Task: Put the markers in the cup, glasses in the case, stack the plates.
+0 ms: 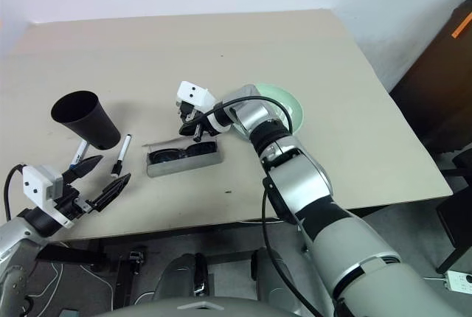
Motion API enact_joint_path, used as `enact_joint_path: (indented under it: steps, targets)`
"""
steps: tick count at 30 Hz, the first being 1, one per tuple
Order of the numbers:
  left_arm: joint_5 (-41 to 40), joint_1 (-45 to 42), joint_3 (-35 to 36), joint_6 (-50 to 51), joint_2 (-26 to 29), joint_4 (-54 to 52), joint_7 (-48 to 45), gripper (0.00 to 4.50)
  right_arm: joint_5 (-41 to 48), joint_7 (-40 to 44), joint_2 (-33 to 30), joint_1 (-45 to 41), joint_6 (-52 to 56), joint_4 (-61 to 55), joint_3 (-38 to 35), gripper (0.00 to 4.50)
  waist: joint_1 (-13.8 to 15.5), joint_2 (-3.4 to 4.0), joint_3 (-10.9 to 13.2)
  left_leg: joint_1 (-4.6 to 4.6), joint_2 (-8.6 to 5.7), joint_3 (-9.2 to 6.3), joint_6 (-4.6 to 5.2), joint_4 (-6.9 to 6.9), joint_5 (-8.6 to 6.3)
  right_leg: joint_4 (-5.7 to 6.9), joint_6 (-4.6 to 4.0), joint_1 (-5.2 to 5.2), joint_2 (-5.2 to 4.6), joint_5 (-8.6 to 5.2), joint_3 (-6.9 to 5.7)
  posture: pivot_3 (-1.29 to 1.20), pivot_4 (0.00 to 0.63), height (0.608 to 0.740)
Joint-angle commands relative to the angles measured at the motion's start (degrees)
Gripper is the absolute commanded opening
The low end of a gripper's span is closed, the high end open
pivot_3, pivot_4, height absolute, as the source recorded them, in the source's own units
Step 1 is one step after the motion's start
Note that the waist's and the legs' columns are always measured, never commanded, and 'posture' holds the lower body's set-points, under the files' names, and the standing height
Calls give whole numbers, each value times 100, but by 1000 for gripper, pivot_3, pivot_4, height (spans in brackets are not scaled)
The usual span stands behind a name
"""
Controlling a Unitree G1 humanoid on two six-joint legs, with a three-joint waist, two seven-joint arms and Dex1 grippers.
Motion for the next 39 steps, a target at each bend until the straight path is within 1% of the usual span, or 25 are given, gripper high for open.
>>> enact_joint_path:
  steps: [1, 3, 7, 8, 10, 13, 16, 18, 21, 25, 28, 31, 34, 39]
  targets:
    - [-130, 112, 257, -26, 5, -287, 59, 4500, 293, 338, -57, 423, 523, -1220, 149, 35, 2, 1, 0, 0, 0, 0, 0, 0, 0, 0, 0, 0, -1, 0, 0, 0, 150, 726]
    - [-123, 172, 304, -26, 11, -318, 86, 4500, 411, 377, -81, 653, 957, -1707, 205, 35, 1, 2, 1, 0, 0, -1, 0, 0, 0, 2, 0, -1, -1, 0, 0, 0, 150, 726]
    - [-186, 230, 379, -12, -9, -347, 155, 4500, 488, 213, -117, 991, 1257, -2155, 354, 35, 0, 0, 0, 1, -1, -2, -1, 4, 1, 6, -1, 0, 0, 0, -2, 0, 150, 726]
    - [-183, 239, 385, -22, -3, -336, 151, 4500, 494, 152, -122, 1036, 1279, -2211, 378, 35, 0, 0, 0, 2, -1, -3, -1, 4, 1, 6, -1, 1, 0, -1, -3, 0, 150, 726]
    - [-268, 232, 493, -25, -45, -305, 205, 4500, 708, 32, -109, 1171, 1006, -2497, 191, 35, 1, 0, 0, 2, -2, -3, -1, 5, 1, 6, -2, 1, 1, -1, -3, 0, 150, 726]
    - [-437, 346, 712, 67, -67, -436, 274, 4500, 1204, 171, -217, 1285, 919, -3008, -97, 35, 5, 1, 1, -1, -3, -2, -1, 3, 1, 4, 0, 0, 1, 0, -3, 0, 150, 726]
    - [-685, 461, 909, 221, -73, -611, 366, 4500, 1461, 214, -347, 1374, 915, -3272, -120, 35, 3, -1, 0, 0, -2, -3, -1, 4, 1, 4, 1, 1, 1, 0, -3, 0, 150, 726]
    - [-866, 671, 1230, 588, 23, -777, 599, 4500, 1600, 196, -445, 1435, 1039, -3370, -128, 35, 1, -2, -1, 4, -3, -4, -1, 4, 1, 4, 0, 4, 2, 0, -3, 0, 150, 726]
    - [-856, 793, 1537, 1155, 193, -905, 1124, 4500, 1724, 99, -540, 1500, 1235, -3442, -96, 35, -3, -2, -1, 10, -1, -6, -1, 4, 1, 6, -1, 7, 4, -1, -3, 0, 150, 726]
    - [-682, 594, 1673, 1862, 450, -925, 1808, 4500, 1836, -63, -585, 1561, 1337, -3478, -83, 35, 9, -2, -1, 11, -2, -9, -1, 5, 1, 7, -3, 9, 5, -2, -4, 0, 150, 726]
    - [-479, 425, 1610, 2383, 833, -849, 2038, 4500, 1881, -169, -616, 1560, 1444, -3456, -67, 35, 8, -9, -5, 11, -4, -9, -1, 8, 1, 8, -2, 11, 4, -1, -4, 0, 150, 726]
    - [-613, 14, 1538, 3050, 1136, -783, 2290, 4500, 1906, -233, -667, 1586, 1507, -3462, -33, 35, 11, -7, -4, 10, -5, -9, -2, 7, 1, 7, -2, 9, 3, -1, -4, 0, 150, 726]
    - [-436, -604, 1251, 3803, 1462, -541, 2696, 4500, 1909, -342, -735, 1623, 1566, -3474, -47, 35, 22, -6, -3, 10, -5, -10, -2, 6, 1, 7, -1, 9, 5, -1, -5, 0, 150, 726]
    - [-161, -1390, 856, 4406, 1614, 23, 2979, 4500, 1931, -552, -800, 1655, 1615, -3469, -69, 35, 2, -6, -3, 10, -5, -8, -3, 4, 2, 7, 2, 8, 8, 1, -4, 0, 150, 726]
